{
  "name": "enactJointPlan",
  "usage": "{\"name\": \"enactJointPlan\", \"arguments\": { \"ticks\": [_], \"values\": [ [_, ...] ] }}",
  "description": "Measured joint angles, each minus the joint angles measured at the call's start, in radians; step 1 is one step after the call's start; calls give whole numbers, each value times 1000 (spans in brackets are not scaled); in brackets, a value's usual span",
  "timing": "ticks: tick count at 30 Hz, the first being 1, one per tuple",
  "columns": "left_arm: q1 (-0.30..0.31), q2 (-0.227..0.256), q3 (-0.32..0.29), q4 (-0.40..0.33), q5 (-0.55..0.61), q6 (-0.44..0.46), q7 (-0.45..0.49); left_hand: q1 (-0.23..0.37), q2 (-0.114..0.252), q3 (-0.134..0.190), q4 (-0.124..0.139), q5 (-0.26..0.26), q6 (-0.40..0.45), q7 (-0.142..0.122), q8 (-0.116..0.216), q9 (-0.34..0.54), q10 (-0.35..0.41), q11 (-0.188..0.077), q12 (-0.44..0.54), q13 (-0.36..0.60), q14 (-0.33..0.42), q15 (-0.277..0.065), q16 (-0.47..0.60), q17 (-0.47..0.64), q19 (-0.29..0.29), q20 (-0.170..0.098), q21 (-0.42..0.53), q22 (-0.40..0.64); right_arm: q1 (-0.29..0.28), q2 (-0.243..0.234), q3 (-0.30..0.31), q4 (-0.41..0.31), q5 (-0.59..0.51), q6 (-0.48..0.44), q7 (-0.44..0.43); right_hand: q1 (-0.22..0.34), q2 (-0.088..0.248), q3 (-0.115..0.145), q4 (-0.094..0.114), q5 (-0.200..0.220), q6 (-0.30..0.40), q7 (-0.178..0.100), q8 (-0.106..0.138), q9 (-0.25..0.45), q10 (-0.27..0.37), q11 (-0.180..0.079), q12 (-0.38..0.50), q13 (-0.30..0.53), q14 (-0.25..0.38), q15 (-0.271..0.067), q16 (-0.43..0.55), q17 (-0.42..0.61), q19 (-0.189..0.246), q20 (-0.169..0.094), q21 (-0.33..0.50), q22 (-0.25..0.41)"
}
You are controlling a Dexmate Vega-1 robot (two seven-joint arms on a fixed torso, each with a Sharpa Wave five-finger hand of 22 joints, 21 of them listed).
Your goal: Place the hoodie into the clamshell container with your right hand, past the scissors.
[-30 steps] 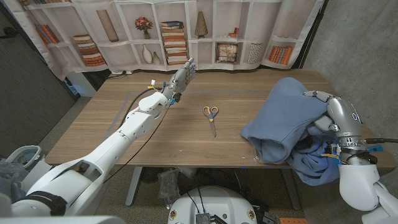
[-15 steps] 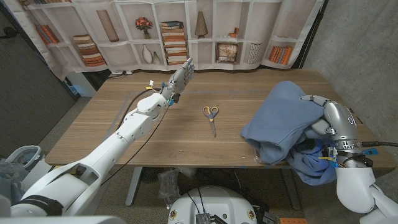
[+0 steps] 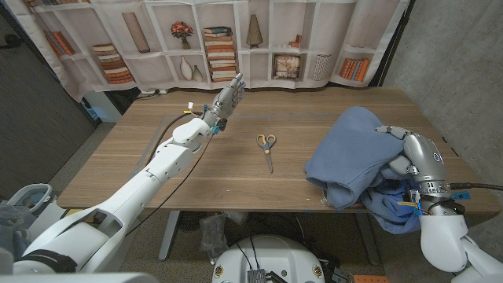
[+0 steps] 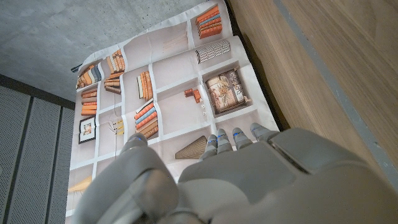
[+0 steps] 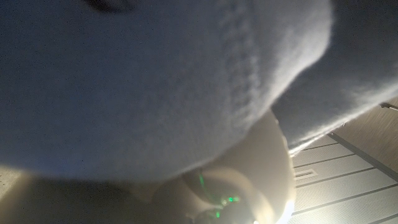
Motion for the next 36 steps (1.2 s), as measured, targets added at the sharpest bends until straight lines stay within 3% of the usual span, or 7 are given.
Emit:
{"name": "enactJointPlan", "arguments": {
  "ticks": [19, 23, 34, 36],
  "values": [
    [2, 2, 2, -8, 0, 10, 7, 0, 0, -8, 0, 0, 0, 0, 0, 0, 0, 0, 0, 0, 0, 0, 0, 0, 0, 0, 0, 0, 20, -71, -67, 45, 0, -48, -38, 0, 0, 3, -3, -4, 0, 0, 1, -1, 3, 2, -8, -1, 0, 0, -9, 0, -8, 7, -8, -3],
    [2, 0, 3, -8, 1, 10, 7, 0, 0, -8, 0, 0, 0, 0, 0, 0, 0, 0, 0, 0, 0, 0, 0, 0, 0, 0, 0, 0, 24, -85, -81, 51, 0, -60, -42, 0, 0, 3, -3, -5, 0, 0, 0, -7, 3, 2, -8, -3, -8, -8, -32, -17, -27, 9, -33, -12],
    [-4, -6, 8, 6, 1, 10, 4, 0, 0, -8, 0, 0, 0, 0, 0, 0, 0, 0, 0, 0, 0, 0, 0, 0, 0, 0, 0, 0, 25, -118, -108, 55, 11, -106, -53, 0, 0, 0, 0, -7, -10, -2, -15, -19, -3, -4, -19, -15, -13, -13, -58, -42, -41, 16, -59, -15],
    [-6, -8, 9, 11, 1, 10, 2, 0, 0, -8, 0, 0, 0, 0, 0, 0, 0, 0, 0, 0, 0, 0, 0, 0, 0, 0, 0, 0, 23, -123, -112, 55, 14, -114, -54, -32, 13, -3, 3, -4, -19, -4, -16, -21, -4, -4, -27, -19, -17, -17, -66, -46, -45, 13, -68, -18]
  ]
}}
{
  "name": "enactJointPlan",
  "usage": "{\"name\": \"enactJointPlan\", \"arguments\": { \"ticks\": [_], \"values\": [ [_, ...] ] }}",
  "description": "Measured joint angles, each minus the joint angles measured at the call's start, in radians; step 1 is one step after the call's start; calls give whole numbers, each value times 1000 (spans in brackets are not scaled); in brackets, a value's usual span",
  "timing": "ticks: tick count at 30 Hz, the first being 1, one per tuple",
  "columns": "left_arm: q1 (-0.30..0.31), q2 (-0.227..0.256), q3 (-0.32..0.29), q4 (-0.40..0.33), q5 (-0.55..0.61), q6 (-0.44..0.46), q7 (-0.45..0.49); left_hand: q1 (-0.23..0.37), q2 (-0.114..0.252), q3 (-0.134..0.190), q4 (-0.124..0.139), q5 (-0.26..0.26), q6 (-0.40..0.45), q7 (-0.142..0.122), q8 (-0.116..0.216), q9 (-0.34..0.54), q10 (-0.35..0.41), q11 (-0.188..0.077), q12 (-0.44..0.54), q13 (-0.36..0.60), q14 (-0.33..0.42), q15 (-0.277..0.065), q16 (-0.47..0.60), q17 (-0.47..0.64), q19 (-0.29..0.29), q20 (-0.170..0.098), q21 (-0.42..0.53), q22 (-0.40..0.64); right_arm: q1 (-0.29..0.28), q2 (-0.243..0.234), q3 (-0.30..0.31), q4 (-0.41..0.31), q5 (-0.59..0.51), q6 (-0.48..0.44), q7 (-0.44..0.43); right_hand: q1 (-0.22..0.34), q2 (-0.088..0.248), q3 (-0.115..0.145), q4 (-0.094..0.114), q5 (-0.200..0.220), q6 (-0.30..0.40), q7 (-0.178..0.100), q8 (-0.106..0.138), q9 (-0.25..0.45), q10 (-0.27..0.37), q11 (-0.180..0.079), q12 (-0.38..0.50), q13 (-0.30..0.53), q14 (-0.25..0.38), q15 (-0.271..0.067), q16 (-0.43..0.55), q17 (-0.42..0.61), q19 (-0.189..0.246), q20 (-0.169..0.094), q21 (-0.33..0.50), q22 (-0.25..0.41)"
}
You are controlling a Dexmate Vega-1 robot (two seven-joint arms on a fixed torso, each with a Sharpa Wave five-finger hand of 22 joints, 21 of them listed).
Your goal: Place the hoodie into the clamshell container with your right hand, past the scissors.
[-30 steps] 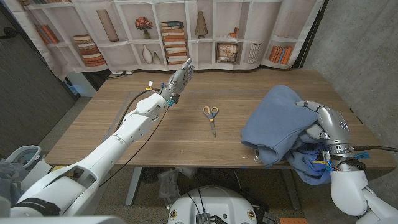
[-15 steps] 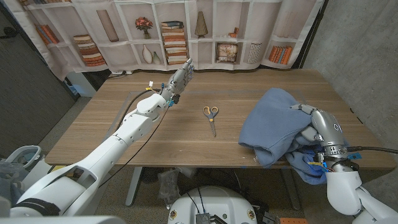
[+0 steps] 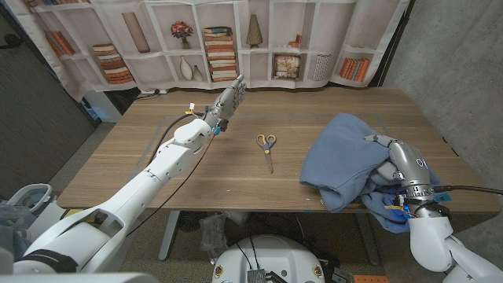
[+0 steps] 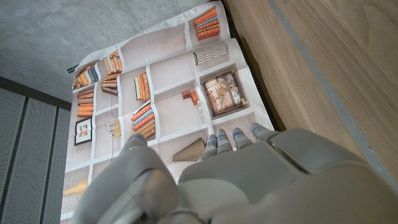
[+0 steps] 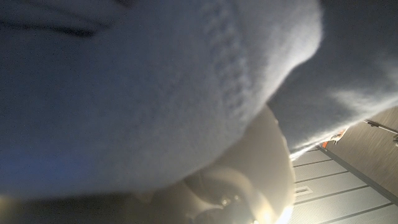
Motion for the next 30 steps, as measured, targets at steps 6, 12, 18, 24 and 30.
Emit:
{"name": "enactJointPlan", "arguments": {
  "ticks": [6, 12, 18, 24, 30],
  "values": [
    [-5, -4, 3, 10, 0, 0, -6, 4, 4, 0, 0, 0, 0, 0, 0, 0, 0, 0, 0, 0, 0, 0, 0, 0, 0, 0, 0, 0, -5, -15, -9, -4, 7, -21, 0, -85, 7, -14, 16, 4, -44, 0, -34, -19, -31, 16, -33, -29, 4, -28, -23, -22, -7, 7, -34, 0],
    [-8, -6, 5, 16, 0, 0, -10, 4, 4, 0, 0, 0, 0, 0, 0, 0, 0, 0, 0, 0, 0, 0, 0, 0, 0, 0, 0, 0, -10, -29, -15, -11, 13, -38, 0, -162, -23, 57, 120, 4, -122, 0, -93, -49, -73, 27, -74, -67, -30, -19, -58, -52, -7, 7, -92, -5],
    [-10, -7, 6, 19, 0, 0, -13, 4, 4, 0, 0, 0, 0, 0, 0, 0, 0, 0, 0, 0, 0, 0, 0, 0, 0, 0, 0, 0, -15, -39, -19, -19, 16, -53, 0, -263, -74, 46, 162, 9, -205, -4, -176, -94, -133, 32, -116, -107, -120, 1, -101, -105, -6, 6, -194, -9],
    [-11, -8, 6, 24, 0, -3, -17, 4, 4, -7, -1, 0, 0, 0, 0, 0, 0, 0, 0, 0, 0, 0, 0, 0, 0, 0, 0, 0, -21, -47, -22, -31, 14, -71, 0, -353, -140, 37, 187, 19, -278, -8, -262, -133, -223, 48, -157, -170, -260, 42, -111, -188, -6, 7, -324, -14],
    [-11, -9, 6, 30, -2, -7, -22, 4, 4, -8, 0, 0, 0, 0, 0, 0, 0, 0, 0, 0, 0, 0, 0, 0, -5, 5, 0, 0, -32, -54, -22, -49, 8, -93, 3, -378, -180, 32, 192, 35, -312, -10, -305, -149, -276, 58, -163, -205, -343, 56, -111, -235, -35, 5, -398, -8]
  ]
}}
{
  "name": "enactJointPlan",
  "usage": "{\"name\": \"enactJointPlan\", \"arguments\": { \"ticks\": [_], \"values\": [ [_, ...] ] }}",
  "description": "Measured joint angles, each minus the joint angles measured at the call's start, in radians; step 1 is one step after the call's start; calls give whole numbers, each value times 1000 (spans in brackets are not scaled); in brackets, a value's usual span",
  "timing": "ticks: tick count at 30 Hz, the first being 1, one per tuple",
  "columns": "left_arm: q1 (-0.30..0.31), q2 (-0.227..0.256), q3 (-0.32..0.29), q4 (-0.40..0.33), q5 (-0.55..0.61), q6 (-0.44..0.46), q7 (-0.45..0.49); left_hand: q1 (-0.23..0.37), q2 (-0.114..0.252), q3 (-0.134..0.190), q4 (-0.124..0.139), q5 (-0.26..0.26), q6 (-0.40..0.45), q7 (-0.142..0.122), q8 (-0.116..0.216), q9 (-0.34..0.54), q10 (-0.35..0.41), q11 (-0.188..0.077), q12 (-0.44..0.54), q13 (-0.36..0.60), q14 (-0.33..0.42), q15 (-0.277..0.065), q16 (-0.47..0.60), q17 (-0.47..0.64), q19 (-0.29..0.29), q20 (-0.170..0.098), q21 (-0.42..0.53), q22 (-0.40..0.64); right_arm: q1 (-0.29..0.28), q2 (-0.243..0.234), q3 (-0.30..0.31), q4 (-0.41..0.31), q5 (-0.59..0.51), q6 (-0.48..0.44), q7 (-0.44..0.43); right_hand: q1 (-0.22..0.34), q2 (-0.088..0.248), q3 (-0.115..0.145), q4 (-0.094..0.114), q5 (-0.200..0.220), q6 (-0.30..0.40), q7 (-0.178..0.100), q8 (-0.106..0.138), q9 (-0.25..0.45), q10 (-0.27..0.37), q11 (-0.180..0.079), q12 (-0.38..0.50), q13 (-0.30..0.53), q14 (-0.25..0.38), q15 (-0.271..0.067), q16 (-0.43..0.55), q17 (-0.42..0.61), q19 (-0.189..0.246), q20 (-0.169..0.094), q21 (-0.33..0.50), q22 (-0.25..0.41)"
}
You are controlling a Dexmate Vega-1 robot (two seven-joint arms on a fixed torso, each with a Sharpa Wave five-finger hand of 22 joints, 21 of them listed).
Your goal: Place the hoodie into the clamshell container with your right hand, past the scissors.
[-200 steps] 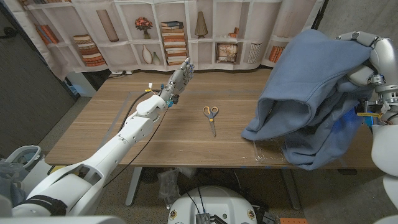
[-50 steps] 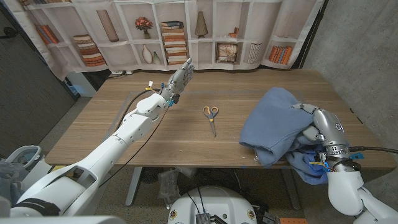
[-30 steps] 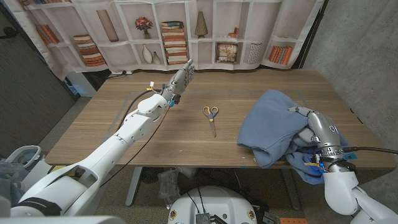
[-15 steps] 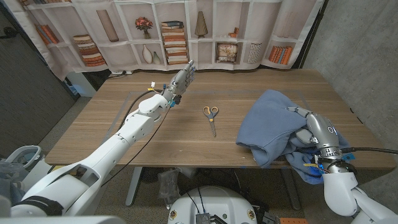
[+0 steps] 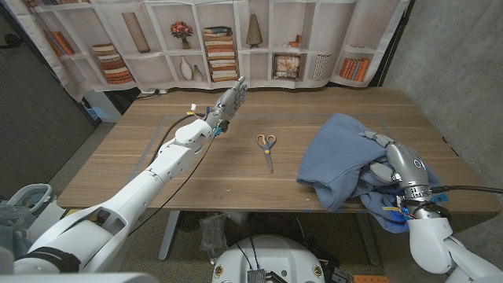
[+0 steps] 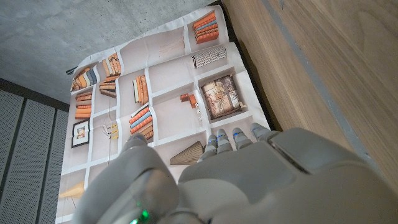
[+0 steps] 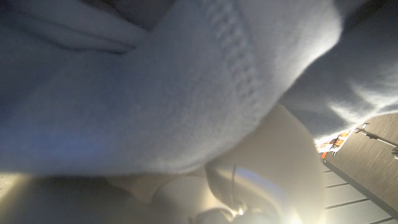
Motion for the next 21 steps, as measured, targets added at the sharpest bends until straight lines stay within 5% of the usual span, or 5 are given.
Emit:
{"name": "enactJointPlan", "arguments": {
  "ticks": [5, 12, 21],
  "values": [
    [-1, -1, 0, 7, -2, -4, -5, 0, 0, 0, 0, 0, 0, 0, 0, 0, 0, 0, 0, 0, 0, 0, 0, 0, 0, 0, 0, 0, -9, -4, 2, -15, -3, -19, 14, -31, -18, -6, 14, 11, -46, 3, -40, -12, -58, 7, -4, -32, -77, 7, 0, -43, -50, 10, -46, 6],
    [-5, -3, -2, 16, -5, -8, -13, 0, 0, 0, 0, 0, 0, 0, 0, 0, 0, 0, 0, 0, 0, 0, 0, 0, 0, 0, 0, 0, -29, -5, 12, -54, -12, -64, 48, -87, -37, -30, 30, 34, -108, 12, -98, -41, -161, 18, -18, -99, -200, 16, 0, -116, -128, 79, -114, 6],
    [-12, -7, -2, 29, -6, -13, -23, 0, 0, 0, 0, 0, 0, 0, 0, 0, 0, 0, 0, 0, 0, 0, 0, 0, 0, 0, 0, 0, -52, 2, 24, -90, -32, -111, 73, -167, -60, -68, 59, 61, -124, 14, -109, -66, -211, 29, -19, -151, -236, 17, 0, -162, -176, 127, -158, 6]
  ]
}}
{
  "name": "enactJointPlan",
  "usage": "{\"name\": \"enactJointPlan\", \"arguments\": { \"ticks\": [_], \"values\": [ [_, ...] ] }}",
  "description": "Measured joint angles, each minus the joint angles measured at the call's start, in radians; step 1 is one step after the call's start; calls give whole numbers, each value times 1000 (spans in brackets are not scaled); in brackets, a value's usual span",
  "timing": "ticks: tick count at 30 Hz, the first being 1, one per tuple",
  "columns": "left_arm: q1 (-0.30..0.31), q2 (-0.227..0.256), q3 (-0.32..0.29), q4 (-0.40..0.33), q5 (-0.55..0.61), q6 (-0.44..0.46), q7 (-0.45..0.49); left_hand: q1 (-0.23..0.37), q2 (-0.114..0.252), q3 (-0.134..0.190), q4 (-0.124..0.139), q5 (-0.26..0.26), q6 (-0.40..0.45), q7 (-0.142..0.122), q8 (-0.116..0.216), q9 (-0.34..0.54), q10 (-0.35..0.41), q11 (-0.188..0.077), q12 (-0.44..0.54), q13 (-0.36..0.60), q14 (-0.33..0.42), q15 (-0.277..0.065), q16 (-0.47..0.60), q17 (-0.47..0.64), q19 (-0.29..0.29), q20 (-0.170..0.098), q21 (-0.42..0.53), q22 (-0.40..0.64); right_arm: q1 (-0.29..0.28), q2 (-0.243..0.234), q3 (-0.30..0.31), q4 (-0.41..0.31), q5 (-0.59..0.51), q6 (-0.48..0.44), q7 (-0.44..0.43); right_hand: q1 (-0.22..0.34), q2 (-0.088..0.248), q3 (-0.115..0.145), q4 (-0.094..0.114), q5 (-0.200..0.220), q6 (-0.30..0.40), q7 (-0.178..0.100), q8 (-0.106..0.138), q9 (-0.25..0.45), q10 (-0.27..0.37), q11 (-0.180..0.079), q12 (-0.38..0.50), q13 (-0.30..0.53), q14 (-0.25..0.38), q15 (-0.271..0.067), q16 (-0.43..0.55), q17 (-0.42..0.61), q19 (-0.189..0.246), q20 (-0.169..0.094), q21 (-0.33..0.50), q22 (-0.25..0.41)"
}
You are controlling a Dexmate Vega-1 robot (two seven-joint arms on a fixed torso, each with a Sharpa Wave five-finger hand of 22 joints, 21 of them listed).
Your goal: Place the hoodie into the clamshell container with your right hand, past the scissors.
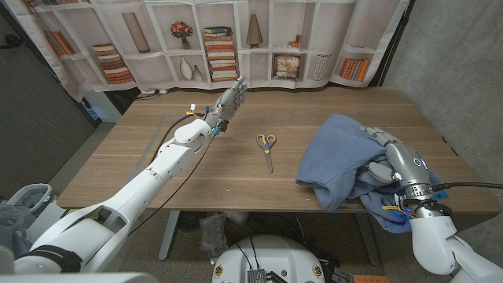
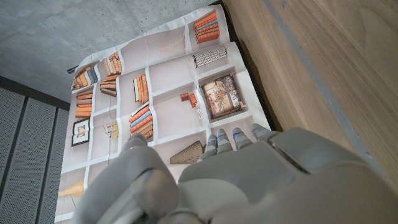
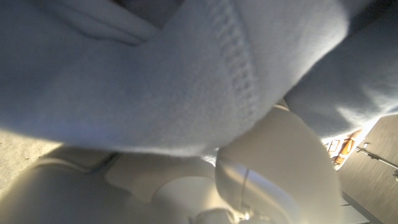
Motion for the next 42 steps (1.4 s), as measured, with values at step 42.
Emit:
{"name": "enactJointPlan", "arguments": {
  "ticks": [42],
  "values": [
    [-24, -26, 15, 39, 2, -7, -21, 5, 5, -14, 2, 0, 0, 0, 0, 0, 0, 0, 0, 0, 0, 0, 0, 0, 0, 0, 0, 0, -151, 137, 141, -86, -41, 80, -46, -94, -21, -65, 26, 59, -15, 9, -8, -35, -28, 16, 16, -72, -30, 5, 12, -69, -6, 14, -48, 0]
  ]
}}
